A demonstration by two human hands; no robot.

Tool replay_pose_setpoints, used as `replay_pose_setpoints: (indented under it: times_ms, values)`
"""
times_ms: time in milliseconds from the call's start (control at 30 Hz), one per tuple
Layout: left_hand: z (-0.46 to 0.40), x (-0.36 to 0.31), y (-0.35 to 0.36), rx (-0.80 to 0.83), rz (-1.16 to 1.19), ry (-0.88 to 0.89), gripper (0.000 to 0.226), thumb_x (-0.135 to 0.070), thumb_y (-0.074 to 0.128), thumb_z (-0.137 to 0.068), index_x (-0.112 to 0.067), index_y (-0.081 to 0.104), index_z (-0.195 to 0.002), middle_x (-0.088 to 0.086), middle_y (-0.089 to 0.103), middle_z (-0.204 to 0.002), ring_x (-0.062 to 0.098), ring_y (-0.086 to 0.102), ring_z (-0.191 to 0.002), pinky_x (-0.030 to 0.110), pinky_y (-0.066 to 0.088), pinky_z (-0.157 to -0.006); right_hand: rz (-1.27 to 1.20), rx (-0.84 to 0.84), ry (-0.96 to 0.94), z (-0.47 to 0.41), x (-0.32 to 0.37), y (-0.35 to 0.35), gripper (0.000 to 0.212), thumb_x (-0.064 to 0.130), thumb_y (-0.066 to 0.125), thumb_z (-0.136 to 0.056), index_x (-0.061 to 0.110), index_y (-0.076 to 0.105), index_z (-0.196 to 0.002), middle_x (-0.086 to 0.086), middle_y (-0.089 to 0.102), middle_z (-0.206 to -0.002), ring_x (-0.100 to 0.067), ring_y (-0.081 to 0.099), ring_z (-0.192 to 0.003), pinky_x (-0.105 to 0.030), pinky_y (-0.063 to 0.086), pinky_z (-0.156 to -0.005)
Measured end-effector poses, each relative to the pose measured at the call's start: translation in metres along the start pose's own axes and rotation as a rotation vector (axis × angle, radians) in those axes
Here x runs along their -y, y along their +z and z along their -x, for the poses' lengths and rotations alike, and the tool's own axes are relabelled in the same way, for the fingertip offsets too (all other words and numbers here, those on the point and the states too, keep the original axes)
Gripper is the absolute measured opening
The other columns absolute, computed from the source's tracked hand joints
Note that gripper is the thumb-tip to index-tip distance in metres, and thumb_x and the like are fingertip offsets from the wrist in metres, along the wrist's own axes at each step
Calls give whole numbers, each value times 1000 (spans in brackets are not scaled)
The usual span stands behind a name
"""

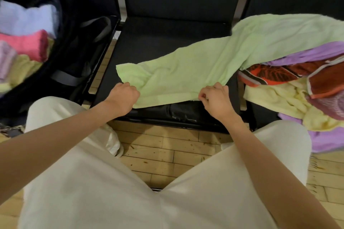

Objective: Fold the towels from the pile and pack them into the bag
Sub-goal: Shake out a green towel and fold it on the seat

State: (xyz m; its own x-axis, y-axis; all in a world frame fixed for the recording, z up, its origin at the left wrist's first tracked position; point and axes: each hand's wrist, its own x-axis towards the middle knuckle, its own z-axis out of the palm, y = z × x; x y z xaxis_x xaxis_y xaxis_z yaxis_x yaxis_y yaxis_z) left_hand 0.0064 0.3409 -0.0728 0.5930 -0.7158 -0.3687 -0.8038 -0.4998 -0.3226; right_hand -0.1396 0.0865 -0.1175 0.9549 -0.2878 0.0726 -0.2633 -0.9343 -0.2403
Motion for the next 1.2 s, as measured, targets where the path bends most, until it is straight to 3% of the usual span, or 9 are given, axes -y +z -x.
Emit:
replay_pose_setpoints:
  times_ms: [100, 200, 300, 467, 567, 667, 800, 967, 1200]
  values:
    - [-1, -15, -7, -66, 87, -25, 20, -18, 58, -88, -13, 61, -107, 5, 57, -106, 23, 54, -101, 35, 45, -88, -196, -118, -81, 3, 8, -2, 9, 13, 55, -92, 15, 63, -87, 5, 59, -77, -20, 49, -88, -27, 21, -79]
    - [-4, -43, -10, -264, 378, 34, 36, -36, 56, -92, -12, 57, -120, 7, 58, -113, 25, 55, -104, 37, 45, -87, -305, -133, -136, 4, 14, -8, 9, 16, 50, -97, 14, 59, -93, 2, 60, -79, -18, 52, -80, -31, 32, -88]
    - [-11, -68, -15, -438, 529, 76, 49, -43, 59, -90, -11, 54, -127, 8, 59, -115, 24, 58, -100, 36, 49, -83, -421, -131, -186, 9, 18, -17, 13, 17, 48, -98, 9, 57, -98, -2, 61, -85, -18, 55, -77, -37, 47, -74]
    - [-26, -89, -27, -535, 771, 82, 40, -40, 62, -89, -13, 60, -119, 3, 61, -104, 16, 59, -84, 25, 46, -73, -456, -143, -225, 14, 15, -21, 13, 17, 48, -98, 9, 58, -100, -3, 62, -90, -21, 58, -80, -43, 50, -68]
    - [-29, -94, -32, -556, 823, 131, 22, -30, 60, -92, -10, 65, -100, 2, 59, -87, 14, 55, -72, 27, 45, -67, -485, -148, -230, 18, 16, -23, 11, 15, 50, -97, 9, 59, -99, -3, 62, -90, -21, 59, -81, -44, 50, -68]
    - [-27, -93, -37, -568, 834, 123, 18, -19, 53, -95, -8, 53, -80, 1, 52, -66, 16, 47, -55, 28, 34, -54, -470, -130, -231, 18, 14, -28, 9, 15, 53, -96, 8, 58, -98, -3, 63, -91, -22, 60, -82, -44, 50, -71]
    - [-18, -82, -46, -587, 849, 67, 19, -14, 47, -96, -8, 43, -78, 0, 46, -55, 16, 43, -45, 32, 32, -45, -341, -173, -244, 15, 10, -33, 7, 14, 62, -90, 8, 60, -93, -2, 64, -86, -21, 60, -78, -39, 49, -76]
    - [-6, -67, -58, -688, 1067, -145, 22, -15, 44, -98, -12, 39, -77, 2, 45, -55, 20, 45, -46, 38, 35, -46, -230, -266, -189, 16, 12, -37, 8, 19, 63, -89, 11, 64, -93, 2, 66, -89, -18, 60, -81, -26, 29, -86]
    - [-14, -35, -96, -790, 1603, -632, 26, -20, 34, -101, -18, 40, -76, 1, 48, -77, 25, 59, -76, 47, 56, -63, -370, -252, -58, 14, 1, -30, 10, 18, 67, -87, 8, 65, -88, 3, 63, -78, -20, 61, -72, -36, 43, -81]
